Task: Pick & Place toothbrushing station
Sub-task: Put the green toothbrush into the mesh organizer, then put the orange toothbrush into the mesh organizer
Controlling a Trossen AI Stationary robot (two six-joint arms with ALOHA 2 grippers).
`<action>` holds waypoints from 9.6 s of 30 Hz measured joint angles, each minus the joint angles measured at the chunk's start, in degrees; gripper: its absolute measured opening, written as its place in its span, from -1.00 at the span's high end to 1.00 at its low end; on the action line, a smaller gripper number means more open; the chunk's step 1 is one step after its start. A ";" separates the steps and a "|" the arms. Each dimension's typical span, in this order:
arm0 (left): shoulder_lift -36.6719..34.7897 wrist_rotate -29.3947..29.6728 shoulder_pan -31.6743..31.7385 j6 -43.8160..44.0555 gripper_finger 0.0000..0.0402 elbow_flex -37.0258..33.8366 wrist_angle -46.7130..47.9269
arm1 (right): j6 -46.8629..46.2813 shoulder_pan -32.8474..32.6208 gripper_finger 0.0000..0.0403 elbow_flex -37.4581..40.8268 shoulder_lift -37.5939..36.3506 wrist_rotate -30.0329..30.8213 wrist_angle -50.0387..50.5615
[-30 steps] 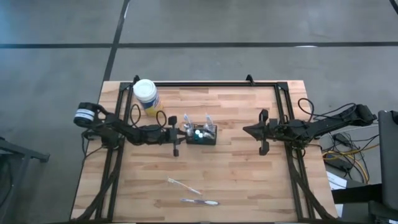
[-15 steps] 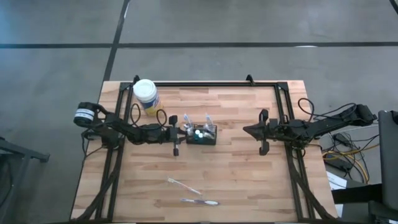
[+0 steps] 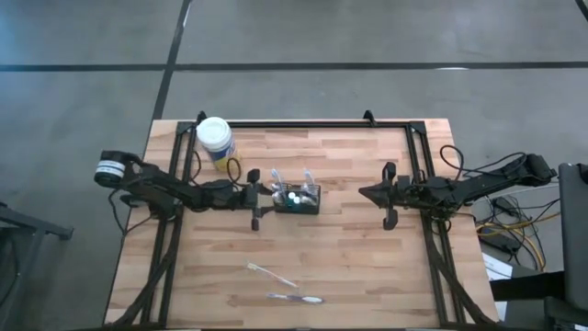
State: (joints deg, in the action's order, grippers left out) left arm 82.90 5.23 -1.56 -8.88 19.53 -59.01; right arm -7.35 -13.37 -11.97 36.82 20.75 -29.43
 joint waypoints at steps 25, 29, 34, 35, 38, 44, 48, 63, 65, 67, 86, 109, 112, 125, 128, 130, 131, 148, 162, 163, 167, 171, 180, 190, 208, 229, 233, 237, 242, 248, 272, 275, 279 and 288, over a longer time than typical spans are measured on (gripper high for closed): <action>-50.46 -1.44 -2.11 0.03 0.12 4.05 52.39 | -1.13 0.00 0.96 0.00 -0.74 -0.17 0.78; -56.22 -1.44 -2.81 2.28 0.56 5.22 66.25 | -2.31 0.00 0.96 0.00 -1.54 -0.17 3.53; -59.05 -0.20 -2.93 11.76 0.94 3.83 72.91 | -2.75 0.00 0.96 0.04 -1.25 -0.15 6.35; -59.43 0.54 -2.93 13.12 0.94 3.05 72.74 | -2.75 0.00 0.96 0.16 -1.14 0.01 6.59; -60.70 2.43 -2.93 14.59 0.97 -0.11 72.42 | -2.95 0.02 0.96 0.35 -0.99 0.26 6.55; -65.53 1.73 -2.93 14.56 0.97 -9.14 61.11 | -2.99 0.00 0.96 0.37 -0.98 0.26 6.54; -69.01 1.72 -2.93 14.55 0.98 -14.72 54.44 | -2.99 0.00 0.96 0.37 -0.98 0.26 6.55; -73.48 2.73 -2.91 14.75 0.96 -18.96 53.03 | -3.06 0.00 0.96 1.70 0.08 0.28 6.61; -73.51 2.73 -2.91 14.10 0.96 -18.66 53.30 | -4.36 0.00 0.96 1.91 0.07 0.29 6.55; -73.38 2.61 -2.91 13.09 0.96 -17.65 53.59 | -5.41 0.00 0.96 1.92 0.07 0.31 6.38; -33.92 2.64 -23.42 16.56 0.65 13.51 72.68 | -5.75 0.00 0.96 1.92 0.07 0.24 6.57; 10.40 -3.17 -30.16 18.92 -0.42 35.54 81.62 | -5.97 0.00 0.96 1.92 0.07 -0.17 6.53; 12.42 -3.12 -30.05 17.14 -0.40 36.58 81.38 | -5.97 0.00 0.96 1.92 0.16 -0.17 6.54; 19.48 -3.44 -29.77 12.78 -0.13 35.91 80.05 | -5.96 0.00 0.96 1.92 0.15 0.25 6.36; 19.66 -3.46 -29.43 11.97 0.07 35.84 79.98 | -5.81 0.00 0.96 1.92 0.15 0.26 6.38; 19.35 -3.28 -29.06 11.42 0.24 35.99 80.02 | -5.79 0.00 0.96 1.92 0.15 0.26 6.38; 19.07 -3.19 -28.88 11.10 0.33 36.02 80.03 | -5.79 0.00 0.96 1.92 0.15 0.26 6.34; 11.86 11.30 -28.07 3.52 0.94 35.74 83.27 | -5.51 0.00 0.96 1.90 0.11 0.15 1.70; -1.37 23.43 -28.92 -2.42 0.97 36.62 94.44 | -9.06 0.00 0.96 1.88 1.26 -0.66 0.92; -2.23 25.11 -28.91 -3.68 0.97 37.23 95.54 | -9.43 0.02 0.96 1.88 1.67 -1.48 0.47; -5.09 31.29 -28.87 -9.34 0.97 40.50 98.11 | -10.98 -0.01 0.96 0.21 3.85 -3.26 1.05; -6.22 37.96 -28.89 -16.54 0.98 43.74 99.00 | -11.06 0.02 0.96 -5.11 8.72 -2.78 2.86; -6.01 47.02 -28.89 -30.49 0.98 47.29 98.95 | -10.71 0.27 0.58 -26.38 22.50 -2.88 21.10; -4.89 53.06 -28.89 -37.34 0.99 47.28 98.87 | -10.49 4.47 -0.11 -53.55 38.93 -6.91 47.74; -3.75 65.18 -29.00 -59.65 1.00 47.30 83.92 | -7.81 12.65 -0.37 -81.23 61.31 -28.17 65.06; -3.70 66.01 -27.74 -62.38 1.00 48.72 82.43 | -7.49 12.90 -0.15 -81.64 61.53 -38.86 63.43; -3.70 66.02 -26.96 -62.23 1.00 48.72 82.39 | -6.95 12.90 -0.04 -81.55 61.53 -38.84 63.44; -3.70 65.81 -26.67 -62.20 1.00 48.70 82.32 | -5.77 12.94 0.15 -81.55 61.53 -38.80 63.49; -3.70 65.64 -26.67 -62.14 1.00 48.70 82.32 | -5.51 12.94 0.44 -81.50 61.53 -38.72 63.51; -3.70 65.29 -26.75 -62.56 1.00 48.70 81.90 | -4.74 13.00 0.79 -81.42 61.55 -38.30 63.95; -9.42 66.67 -40.73 -41.37 -0.11 55.63 89.70 | 1.49 11.39 0.89 -79.86 56.75 -34.13 64.00; -15.93 55.97 -42.72 -22.74 -0.11 55.36 97.82 | 3.49 9.51 0.89 -78.28 54.00 -30.71 63.05; -25.59 44.40 -42.70 -1.22 -0.05 51.94 102.38 | 5.77 6.86 0.89 -73.13 49.15 -26.87 58.41; -43.26 43.37 -42.82 5.42 0.34 27.35 80.73 | 4.63 5.73 0.89 -47.32 31.92 -26.38 33.78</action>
State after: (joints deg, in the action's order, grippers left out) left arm 39.64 48.61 -44.38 -3.47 46.88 21.72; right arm -2.73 -7.64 -59.29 68.74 -5.62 4.35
